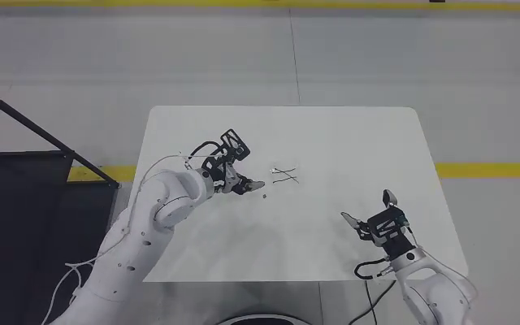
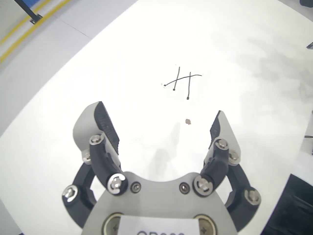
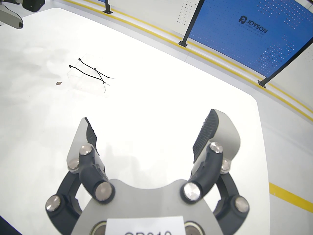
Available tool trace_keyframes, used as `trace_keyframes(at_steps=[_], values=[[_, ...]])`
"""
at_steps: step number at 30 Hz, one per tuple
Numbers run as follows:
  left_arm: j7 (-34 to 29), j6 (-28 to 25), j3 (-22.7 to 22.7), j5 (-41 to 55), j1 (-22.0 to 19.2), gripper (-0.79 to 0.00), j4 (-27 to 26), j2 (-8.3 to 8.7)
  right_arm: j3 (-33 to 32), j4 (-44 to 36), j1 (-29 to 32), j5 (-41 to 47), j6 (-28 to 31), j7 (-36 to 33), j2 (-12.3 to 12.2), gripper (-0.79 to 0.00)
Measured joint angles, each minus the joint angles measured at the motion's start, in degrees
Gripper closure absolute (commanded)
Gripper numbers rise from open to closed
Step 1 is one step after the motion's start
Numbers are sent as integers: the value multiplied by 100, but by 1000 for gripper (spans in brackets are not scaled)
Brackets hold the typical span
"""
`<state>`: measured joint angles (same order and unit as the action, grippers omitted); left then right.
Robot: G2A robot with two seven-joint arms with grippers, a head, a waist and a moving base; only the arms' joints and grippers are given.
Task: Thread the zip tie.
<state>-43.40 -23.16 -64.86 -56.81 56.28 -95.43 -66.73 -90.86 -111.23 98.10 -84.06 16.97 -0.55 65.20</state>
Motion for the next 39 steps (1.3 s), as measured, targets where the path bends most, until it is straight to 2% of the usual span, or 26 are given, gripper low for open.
trace_keyframes(at_steps=[4, 14, 19, 29, 32, 39], values=[[-344, 173, 187, 606, -158, -785, 123, -53, 6, 9, -18, 31, -26, -39, 4, -785], [-228, 223, 189, 435, -104, -785, 113, -56, 10, 7, -24, 77, -86, -79, 11, -785], [-241, 1159, 432, 388, -210, -785, 212, -154, 10, 7, -23, 77, -86, -79, 11, -785], [-814, 2710, 835, 1324, -638, -785, 658, -399, 10, 7, -24, 77, -86, -79, 11, -785], [-980, 2855, 860, 1585, -717, -785, 733, -432, 10, 7, -24, 77, -86, -79, 11, -785], [-962, 2836, 854, 1581, -705, -785, 722, -430, 10, 7, -24, 77, -86, -79, 11, -785]])
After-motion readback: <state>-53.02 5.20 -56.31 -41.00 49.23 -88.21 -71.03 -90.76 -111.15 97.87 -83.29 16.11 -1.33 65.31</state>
